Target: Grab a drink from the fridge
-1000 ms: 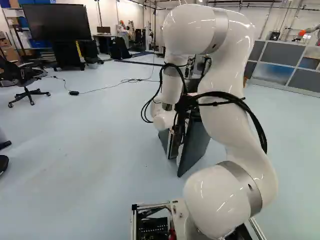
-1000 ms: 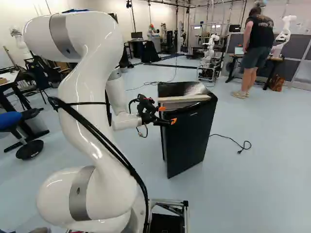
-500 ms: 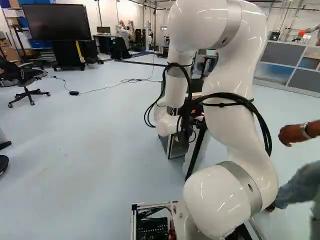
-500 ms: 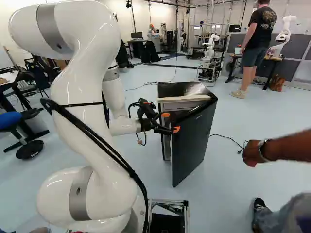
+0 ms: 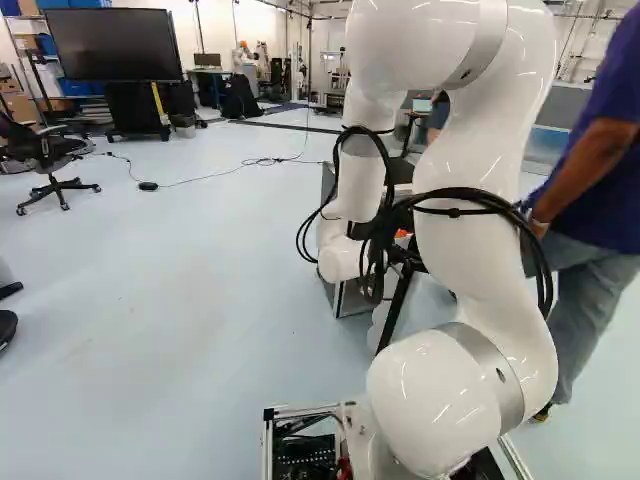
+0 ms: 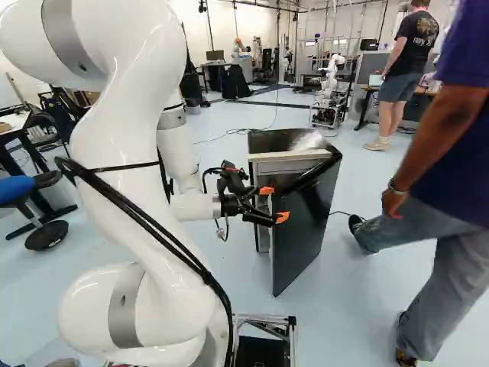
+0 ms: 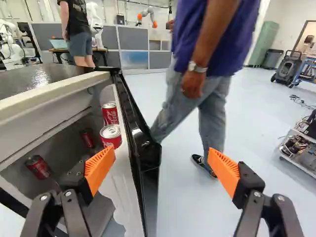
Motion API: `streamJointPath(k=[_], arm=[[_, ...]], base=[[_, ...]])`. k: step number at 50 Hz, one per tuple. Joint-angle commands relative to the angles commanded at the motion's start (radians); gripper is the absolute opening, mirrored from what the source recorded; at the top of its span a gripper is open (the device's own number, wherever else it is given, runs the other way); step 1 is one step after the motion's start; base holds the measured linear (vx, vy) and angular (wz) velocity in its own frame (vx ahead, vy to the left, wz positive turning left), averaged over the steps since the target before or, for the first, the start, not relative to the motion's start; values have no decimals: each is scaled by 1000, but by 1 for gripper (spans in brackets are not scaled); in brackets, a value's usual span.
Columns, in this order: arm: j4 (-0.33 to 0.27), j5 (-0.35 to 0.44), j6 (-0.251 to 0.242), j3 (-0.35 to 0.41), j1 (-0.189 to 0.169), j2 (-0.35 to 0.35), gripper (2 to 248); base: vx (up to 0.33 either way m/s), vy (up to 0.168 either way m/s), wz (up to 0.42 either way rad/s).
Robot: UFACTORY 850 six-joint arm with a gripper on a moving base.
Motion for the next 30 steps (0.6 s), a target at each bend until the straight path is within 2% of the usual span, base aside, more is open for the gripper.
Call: streamJointPath(k=[30], arm=[[6, 16, 0, 2, -1, 1, 247]], base=[[0, 0, 0]])
